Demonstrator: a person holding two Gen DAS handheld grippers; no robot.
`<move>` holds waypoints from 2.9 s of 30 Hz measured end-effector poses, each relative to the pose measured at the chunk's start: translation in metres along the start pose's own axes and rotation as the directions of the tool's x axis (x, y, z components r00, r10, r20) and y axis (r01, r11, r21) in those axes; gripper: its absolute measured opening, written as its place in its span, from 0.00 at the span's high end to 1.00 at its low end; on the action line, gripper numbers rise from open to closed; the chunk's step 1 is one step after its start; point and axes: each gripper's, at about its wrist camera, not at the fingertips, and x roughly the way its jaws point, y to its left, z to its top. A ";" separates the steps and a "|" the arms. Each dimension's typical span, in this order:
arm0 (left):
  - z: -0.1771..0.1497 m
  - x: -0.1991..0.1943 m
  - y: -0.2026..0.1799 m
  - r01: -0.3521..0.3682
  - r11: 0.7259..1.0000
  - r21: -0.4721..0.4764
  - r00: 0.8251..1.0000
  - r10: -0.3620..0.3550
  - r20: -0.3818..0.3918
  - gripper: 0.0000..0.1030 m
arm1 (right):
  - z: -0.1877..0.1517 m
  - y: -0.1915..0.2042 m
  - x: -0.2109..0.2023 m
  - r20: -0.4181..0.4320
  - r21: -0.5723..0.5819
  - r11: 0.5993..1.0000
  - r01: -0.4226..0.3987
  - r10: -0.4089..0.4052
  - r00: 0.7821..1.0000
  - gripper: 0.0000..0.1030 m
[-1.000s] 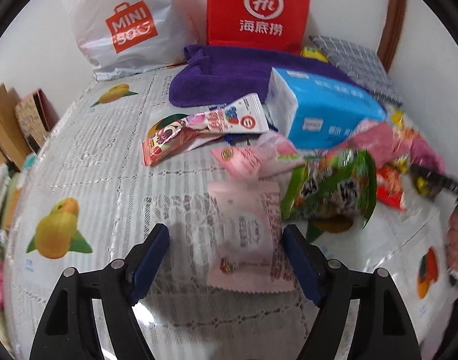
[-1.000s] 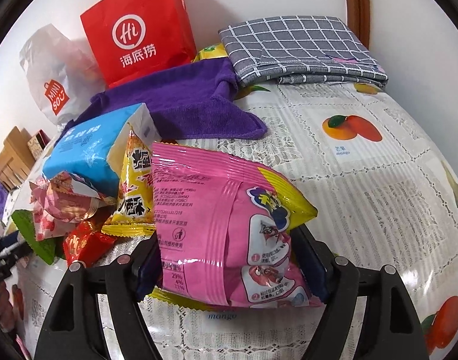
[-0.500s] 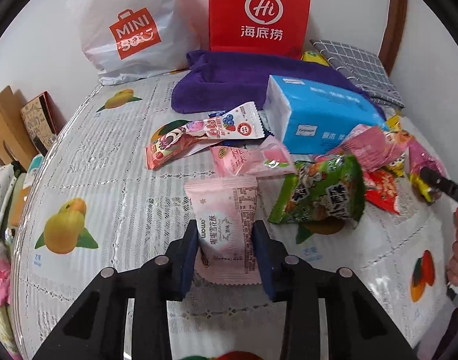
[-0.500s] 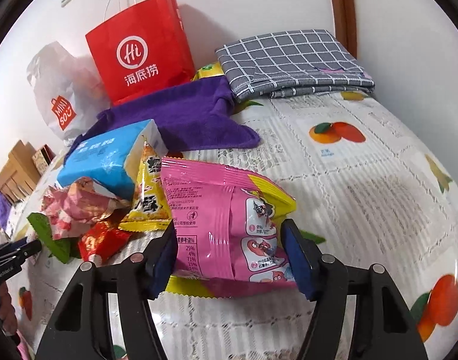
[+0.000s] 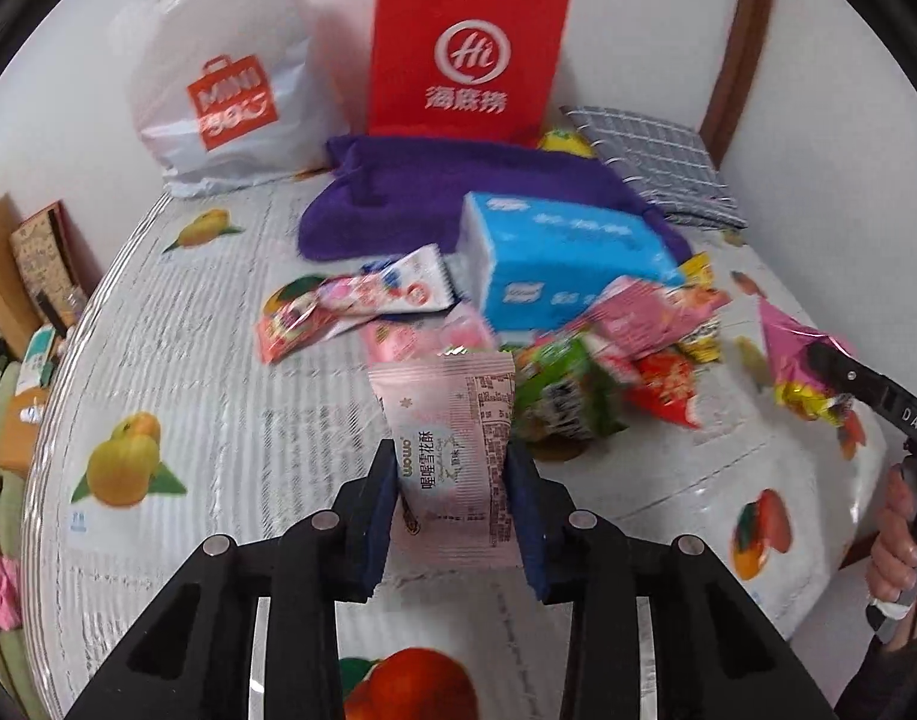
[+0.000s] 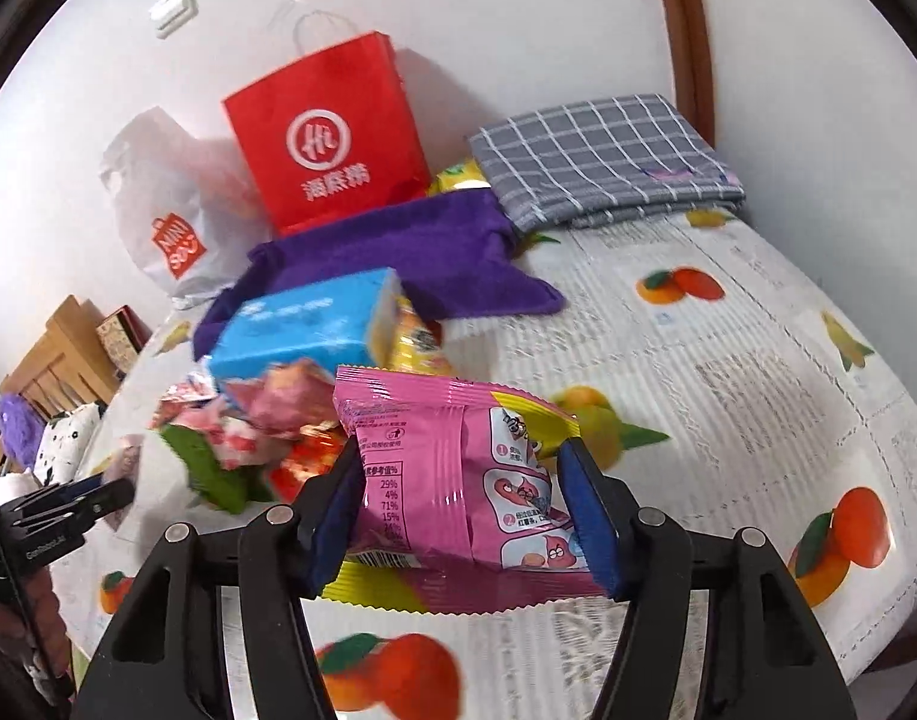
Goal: Organize snacks
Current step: 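Carry both packets onto the purple towel and open both tools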
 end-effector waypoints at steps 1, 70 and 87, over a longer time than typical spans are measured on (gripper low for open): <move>0.004 -0.001 -0.003 0.010 1.000 0.008 1.000 -0.010 0.004 0.68 | 0.002 0.003 -0.001 0.002 -0.002 1.000 -0.011 0.011 1.000 0.39; 0.244 0.225 0.067 0.050 0.984 -0.172 0.985 -0.077 -0.153 0.68 | 0.198 0.020 0.275 -0.263 -0.118 0.992 -0.042 0.010 0.965 0.39; 0.244 0.225 0.063 0.053 0.987 -0.149 0.988 -0.074 -0.136 0.42 | 0.185 0.044 0.288 -0.288 -0.182 0.982 -0.050 -0.005 0.957 0.25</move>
